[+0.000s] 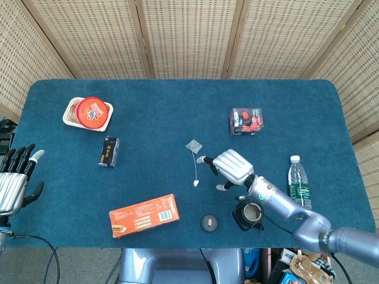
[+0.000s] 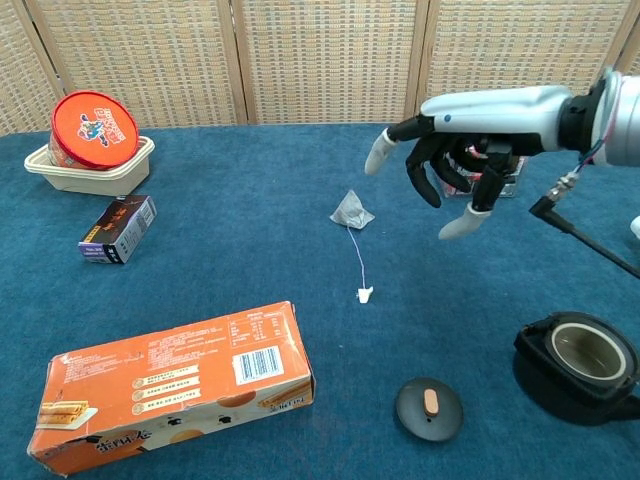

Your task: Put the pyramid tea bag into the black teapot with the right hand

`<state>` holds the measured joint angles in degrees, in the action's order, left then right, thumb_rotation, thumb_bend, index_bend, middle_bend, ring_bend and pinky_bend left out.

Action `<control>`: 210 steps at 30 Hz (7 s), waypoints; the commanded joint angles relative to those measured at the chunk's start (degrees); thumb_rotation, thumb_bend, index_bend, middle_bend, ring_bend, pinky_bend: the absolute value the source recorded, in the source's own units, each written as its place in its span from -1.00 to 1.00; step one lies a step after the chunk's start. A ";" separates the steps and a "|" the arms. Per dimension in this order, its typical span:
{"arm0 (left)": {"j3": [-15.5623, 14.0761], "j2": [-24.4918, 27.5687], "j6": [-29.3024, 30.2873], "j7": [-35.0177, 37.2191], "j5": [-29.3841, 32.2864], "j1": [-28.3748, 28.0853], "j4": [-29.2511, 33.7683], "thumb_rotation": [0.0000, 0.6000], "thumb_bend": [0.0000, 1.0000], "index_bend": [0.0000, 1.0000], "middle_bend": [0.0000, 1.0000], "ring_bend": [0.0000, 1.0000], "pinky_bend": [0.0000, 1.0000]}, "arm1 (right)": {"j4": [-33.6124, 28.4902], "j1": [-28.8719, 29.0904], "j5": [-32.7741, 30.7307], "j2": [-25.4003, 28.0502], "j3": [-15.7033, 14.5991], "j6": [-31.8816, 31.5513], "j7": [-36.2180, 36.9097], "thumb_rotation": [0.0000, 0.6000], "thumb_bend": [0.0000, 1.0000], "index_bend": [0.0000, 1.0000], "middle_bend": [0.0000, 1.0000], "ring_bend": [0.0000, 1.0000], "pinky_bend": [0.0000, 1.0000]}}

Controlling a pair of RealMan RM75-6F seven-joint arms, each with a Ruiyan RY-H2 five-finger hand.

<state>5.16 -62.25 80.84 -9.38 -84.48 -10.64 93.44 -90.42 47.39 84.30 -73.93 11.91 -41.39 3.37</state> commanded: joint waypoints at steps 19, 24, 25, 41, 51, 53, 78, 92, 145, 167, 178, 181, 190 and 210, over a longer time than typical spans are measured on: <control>0.24 -0.86 -0.58 2.07 1.34 -0.66 -3.04 1.00 -0.12 -0.82 -1.00 -1.00 -1.00 | 12.59 6.21 -7.49 -13.31 -1.49 2.99 -9.21 1.00 -0.49 -0.09 0.66 0.76 1.00; 0.16 -1.11 -0.68 2.77 1.31 -0.80 -3.65 1.00 -0.12 -0.82 -1.00 -1.00 -1.00 | 14.38 7.02 -7.84 -15.26 -2.13 3.04 -10.51 1.00 -0.43 -0.02 0.68 0.79 1.00; 0.16 -1.13 -0.69 2.92 1.39 -0.80 -3.83 1.00 -0.12 -0.82 -1.00 -1.00 -1.00 | 14.82 7.20 -7.90 -15.64 -2.35 3.16 -10.79 1.00 -0.42 -0.01 0.69 0.79 1.00; -0.15 -1.50 -0.79 4.31 1.89 -0.64 -5.50 1.00 -0.12 -0.82 -1.00 -1.00 -1.00 | 19.85 8.35 -9.06 -19.38 -4.34 4.39 -12.49 1.00 -0.37 0.11 0.72 0.82 1.00; -0.36 -2.06 -0.97 5.55 2.26 -0.47 -6.91 1.00 -0.12 -0.82 -1.00 -1.00 -1.00 | 22.28 9.22 -10.70 -21.45 -4.69 5.64 -13.93 1.00 -0.25 0.15 0.73 0.82 1.00; -0.39 -2.12 -1.06 5.77 2.31 -0.48 -7.14 1.00 -0.12 -0.82 -1.00 -1.00 -1.00 | 22.63 9.35 -11.07 -21.68 -4.62 5.79 -14.16 1.00 -0.22 0.15 0.73 0.82 1.00; -0.65 -2.90 -1.22 8.35 2.58 -0.17 -9.86 1.00 -0.12 -0.82 -1.00 -1.00 -1.00 | 23.50 10.08 -15.13 -23.52 -5.06 6.36 -18.51 1.00 -0.14 0.17 0.73 0.83 1.00; -0.72 -2.94 -1.44 9.11 2.71 -0.08 -10.51 1.00 -0.12 -0.82 -1.00 -1.00 -1.00 | 24.45 10.35 -15.81 -24.70 -4.86 5.86 -18.88 1.00 -0.08 0.22 0.73 0.84 1.00; -0.78 -2.66 -2.41 9.41 3.45 -0.01 -11.12 1.00 -0.12 -0.82 -1.00 -1.00 -1.00 | 23.51 9.99 -14.10 -24.27 -3.03 2.46 -16.22 1.00 0.60 0.34 0.75 0.85 1.00; -0.71 -2.04 -1.68 8.30 2.80 -0.07 -9.05 1.00 -0.12 -0.82 -1.00 -1.00 -1.00 | 0.05 4.40 -9.75 -3.42 -0.35 -5.76 -9.33 1.00 0.61 0.36 0.76 0.85 1.00; -0.69 -1.41 -1.41 7.52 2.44 -0.17 -7.87 1.00 -0.12 -0.82 -1.00 -1.00 -1.00 | -6.13 1.61 -0.82 5.26 -1.46 -8.04 5.54 1.00 0.61 0.39 0.76 0.86 1.00; -0.71 -1.02 -1.00 6.89 2.20 -0.08 -7.02 1.00 -0.12 -0.82 -1.00 -1.00 -1.00 | -7.18 0.07 2.74 7.93 -2.47 -10.44 10.67 1.00 0.61 0.39 0.76 0.86 1.00; -1.01 -0.32 -0.58 6.13 1.83 0.20 -5.37 1.00 -0.12 -0.82 -1.00 -1.00 -1.00 | -6.08 -1.13 8.72 10.51 -4.96 -13.48 19.09 1.00 0.61 0.40 0.76 0.86 1.00; -1.07 0.90 0.39 4.50 1.13 0.48 -2.71 1.00 -0.12 -0.82 -1.00 -1.00 -1.00 | -3.99 -6.36 14.85 17.00 -9.30 -23.57 28.20 1.00 0.62 0.44 0.77 0.87 1.00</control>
<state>4.09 -61.38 81.20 -4.86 -83.32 -10.17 90.70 -94.45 41.46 99.01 -57.29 2.91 -64.51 31.29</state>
